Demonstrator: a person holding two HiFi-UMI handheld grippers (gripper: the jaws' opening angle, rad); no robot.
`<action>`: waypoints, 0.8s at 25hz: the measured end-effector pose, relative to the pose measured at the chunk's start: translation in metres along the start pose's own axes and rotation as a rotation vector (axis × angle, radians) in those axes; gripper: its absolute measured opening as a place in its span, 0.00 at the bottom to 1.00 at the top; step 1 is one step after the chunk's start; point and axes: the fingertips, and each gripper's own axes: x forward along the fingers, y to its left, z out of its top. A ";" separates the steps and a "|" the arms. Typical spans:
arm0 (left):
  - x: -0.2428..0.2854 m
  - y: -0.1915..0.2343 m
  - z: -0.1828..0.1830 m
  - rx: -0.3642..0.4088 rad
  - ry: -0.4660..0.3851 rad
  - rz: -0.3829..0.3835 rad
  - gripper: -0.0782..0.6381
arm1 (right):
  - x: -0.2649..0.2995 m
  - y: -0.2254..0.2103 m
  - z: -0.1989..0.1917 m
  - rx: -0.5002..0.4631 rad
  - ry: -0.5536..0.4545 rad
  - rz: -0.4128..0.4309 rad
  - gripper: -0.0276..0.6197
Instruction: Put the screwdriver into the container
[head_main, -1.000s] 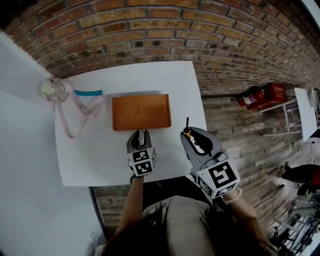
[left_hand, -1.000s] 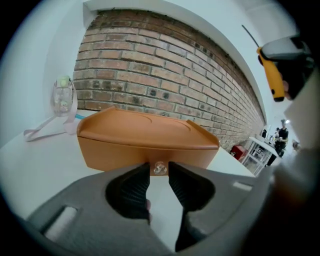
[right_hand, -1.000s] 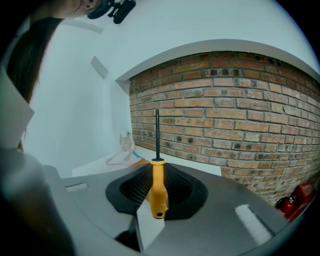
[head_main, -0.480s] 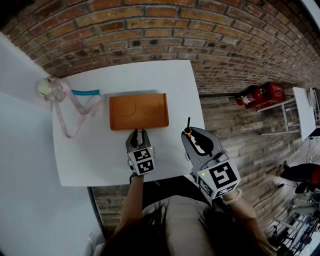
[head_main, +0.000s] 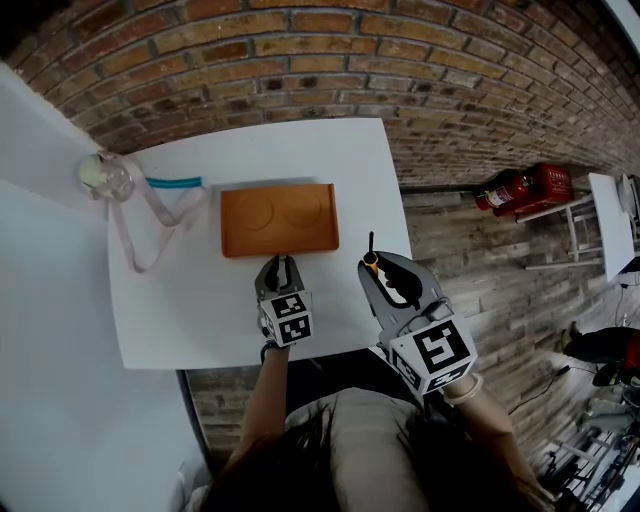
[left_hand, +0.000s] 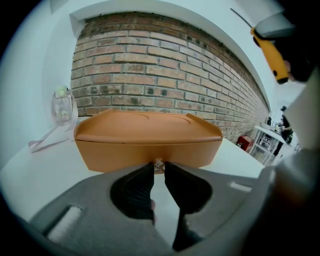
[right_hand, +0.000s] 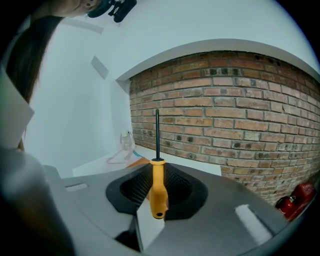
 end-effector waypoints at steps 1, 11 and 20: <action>0.000 0.000 -0.001 -0.001 0.002 -0.001 0.20 | 0.001 0.000 -0.002 0.003 0.000 0.000 0.15; -0.005 -0.001 -0.004 -0.011 -0.002 0.017 0.20 | 0.003 0.009 -0.005 -0.003 0.006 0.020 0.15; -0.014 -0.003 -0.011 -0.012 -0.005 0.016 0.20 | 0.002 0.015 -0.016 0.008 0.020 0.028 0.15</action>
